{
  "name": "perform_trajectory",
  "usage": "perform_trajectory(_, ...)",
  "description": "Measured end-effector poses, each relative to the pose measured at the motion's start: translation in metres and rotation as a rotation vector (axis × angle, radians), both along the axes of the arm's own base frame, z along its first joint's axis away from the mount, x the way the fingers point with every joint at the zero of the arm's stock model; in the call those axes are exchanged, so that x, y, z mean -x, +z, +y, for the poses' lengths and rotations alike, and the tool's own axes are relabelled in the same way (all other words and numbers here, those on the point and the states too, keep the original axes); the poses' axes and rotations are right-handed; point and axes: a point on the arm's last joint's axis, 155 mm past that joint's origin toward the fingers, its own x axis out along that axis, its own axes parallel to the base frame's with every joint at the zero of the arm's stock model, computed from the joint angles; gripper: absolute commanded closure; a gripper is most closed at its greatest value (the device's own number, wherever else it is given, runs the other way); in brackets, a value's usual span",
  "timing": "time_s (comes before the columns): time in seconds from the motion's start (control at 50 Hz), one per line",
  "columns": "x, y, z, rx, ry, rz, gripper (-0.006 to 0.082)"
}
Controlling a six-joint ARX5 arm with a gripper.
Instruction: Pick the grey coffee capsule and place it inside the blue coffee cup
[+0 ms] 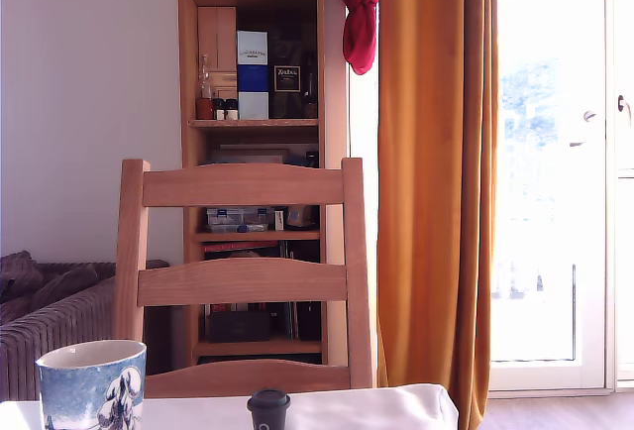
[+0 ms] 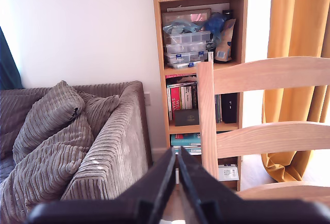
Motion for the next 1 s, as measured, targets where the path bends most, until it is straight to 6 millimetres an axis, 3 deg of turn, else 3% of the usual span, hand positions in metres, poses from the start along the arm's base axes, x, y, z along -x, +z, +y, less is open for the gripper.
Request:
perform_trajectory(0.08, 0.000, -0.007, -0.003, -0.044, -0.024, 0.043, 0.0780)
perform_trajectory(0.2, 0.006, -0.052, 0.000, -0.043, -0.022, 0.233, 0.0780)
perform_trajectory(0.28, 0.008, -0.062, -0.006, -0.038, -0.052, 0.272, 0.0780)
perform_trajectory(0.4, 0.005, -0.045, -0.017, 0.002, -0.112, 0.203, 0.0780)
perform_trajectory(0.58, 0.007, 0.015, -0.049, 0.244, -0.290, 0.003, 0.0780)
perform_trajectory(0.66, 0.015, 0.030, -0.069, 0.300, -0.410, -0.032, 0.0780)
perform_trajectory(0.78, 0.026, 0.029, -0.097, 0.364, -0.552, 0.014, 0.0781)
perform_trajectory(1.0, 0.036, 0.002, -0.138, 0.386, -0.708, 0.171, 0.0781)
